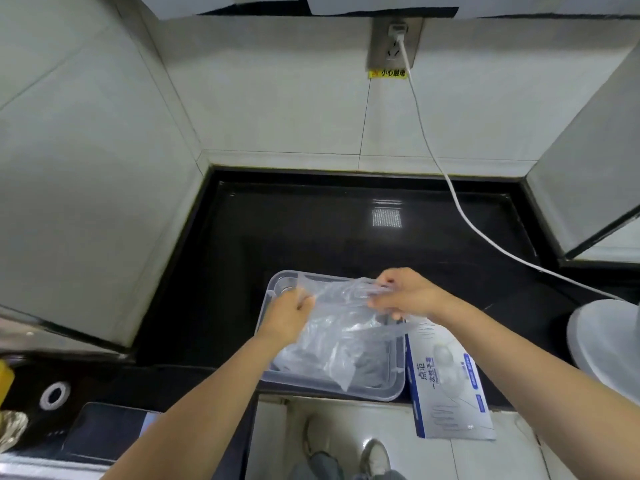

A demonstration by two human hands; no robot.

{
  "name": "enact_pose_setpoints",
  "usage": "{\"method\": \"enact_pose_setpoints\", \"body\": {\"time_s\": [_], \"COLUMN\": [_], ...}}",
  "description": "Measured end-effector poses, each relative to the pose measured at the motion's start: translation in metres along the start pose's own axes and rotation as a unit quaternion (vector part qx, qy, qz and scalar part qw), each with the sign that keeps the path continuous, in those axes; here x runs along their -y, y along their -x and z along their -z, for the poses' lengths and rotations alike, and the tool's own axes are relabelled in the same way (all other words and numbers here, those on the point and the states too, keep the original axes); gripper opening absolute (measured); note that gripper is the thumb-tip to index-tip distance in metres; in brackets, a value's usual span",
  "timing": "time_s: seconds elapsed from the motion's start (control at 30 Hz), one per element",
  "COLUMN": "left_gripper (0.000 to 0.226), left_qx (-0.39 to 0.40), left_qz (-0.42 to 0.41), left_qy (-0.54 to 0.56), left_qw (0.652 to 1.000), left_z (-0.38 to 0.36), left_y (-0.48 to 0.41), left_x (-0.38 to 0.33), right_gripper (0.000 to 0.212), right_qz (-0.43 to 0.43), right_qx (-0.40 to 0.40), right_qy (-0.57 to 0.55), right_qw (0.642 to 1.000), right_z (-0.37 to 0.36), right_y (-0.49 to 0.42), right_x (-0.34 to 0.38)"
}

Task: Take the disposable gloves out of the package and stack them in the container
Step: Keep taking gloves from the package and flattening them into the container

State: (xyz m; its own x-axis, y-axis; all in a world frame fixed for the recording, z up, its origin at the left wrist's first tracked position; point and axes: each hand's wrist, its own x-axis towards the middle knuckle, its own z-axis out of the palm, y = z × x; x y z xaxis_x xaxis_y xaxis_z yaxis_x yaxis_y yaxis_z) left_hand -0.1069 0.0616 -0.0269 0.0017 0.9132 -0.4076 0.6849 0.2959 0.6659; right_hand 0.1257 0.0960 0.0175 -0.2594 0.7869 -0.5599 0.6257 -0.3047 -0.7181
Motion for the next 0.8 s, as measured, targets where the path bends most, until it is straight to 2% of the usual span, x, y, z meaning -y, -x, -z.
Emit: {"method": "enact_pose_setpoints", "body": {"time_s": [0.03, 0.07, 0.13, 0.17, 0.2, 0.23, 0.3, 0.37, 0.43, 0.53, 0.63, 0.7, 0.77, 0.8], "left_gripper": [0.027, 0.025, 0.030, 0.034, 0.035, 0.034, 0.033, 0.033, 0.035, 0.042, 0.053, 0.057, 0.056, 0.061], "left_qx": [-0.005, -0.005, -0.001, 0.000, 0.001, 0.007, 0.013, 0.022, 0.032, -0.006, -0.073, -0.062, 0.015, 0.068], "left_qz": [-0.013, -0.026, -0.038, -0.035, -0.029, -0.018, 0.004, 0.007, 0.021, 0.030, -0.127, -0.176, -0.097, -0.029], "left_qy": [-0.062, -0.110, -0.165, -0.176, -0.188, -0.202, -0.242, -0.268, -0.287, -0.342, -0.381, -0.370, -0.323, -0.324], "left_qw": [0.998, 0.994, 0.986, 0.984, 0.982, 0.979, 0.970, 0.963, 0.957, 0.939, 0.913, 0.910, 0.941, 0.943], "left_z": [-0.004, -0.008, -0.018, -0.023, -0.028, -0.031, -0.032, -0.031, -0.032, -0.037, -0.041, -0.043, -0.047, -0.054], "left_y": [-0.003, -0.004, -0.008, -0.010, -0.013, -0.015, -0.020, -0.020, -0.023, -0.020, -0.013, -0.014, -0.021, -0.027], "left_x": [0.003, 0.005, 0.005, 0.006, 0.007, 0.009, 0.011, 0.013, 0.018, 0.020, 0.006, -0.002, -0.003, 0.006], "right_gripper": [0.036, 0.045, 0.042, 0.033, 0.024, 0.021, 0.032, 0.054, 0.071, 0.080, 0.089, 0.088, 0.088, 0.092], "right_qz": [0.035, 0.099, 0.276, 0.338, 0.361, 0.345, 0.213, 0.068, -0.010, -0.030, -0.033, -0.039, -0.042, -0.045], "right_qx": [-0.063, -0.137, -0.242, -0.247, -0.216, -0.165, -0.040, 0.054, 0.091, 0.106, 0.114, 0.126, 0.129, 0.127], "right_qy": [0.092, 0.186, 0.257, 0.249, 0.236, 0.228, 0.274, 0.369, 0.389, 0.380, 0.387, 0.390, 0.381, 0.376], "right_qw": [0.993, 0.968, 0.894, 0.873, 0.876, 0.895, 0.937, 0.926, 0.917, 0.918, 0.914, 0.911, 0.915, 0.917], "right_z": [-0.003, -0.009, -0.025, -0.034, -0.045, -0.056, -0.076, -0.090, -0.100, -0.111, -0.114, -0.114, -0.113, -0.112], "right_y": [-0.003, -0.005, -0.003, 0.000, -0.001, -0.003, -0.017, -0.034, -0.045, -0.050, -0.053, -0.055, -0.055, -0.055], "right_x": [0.003, 0.006, 0.018, 0.024, 0.024, 0.023, 0.011, -0.009, -0.023, -0.030, -0.034, -0.037, -0.037, -0.038]}}
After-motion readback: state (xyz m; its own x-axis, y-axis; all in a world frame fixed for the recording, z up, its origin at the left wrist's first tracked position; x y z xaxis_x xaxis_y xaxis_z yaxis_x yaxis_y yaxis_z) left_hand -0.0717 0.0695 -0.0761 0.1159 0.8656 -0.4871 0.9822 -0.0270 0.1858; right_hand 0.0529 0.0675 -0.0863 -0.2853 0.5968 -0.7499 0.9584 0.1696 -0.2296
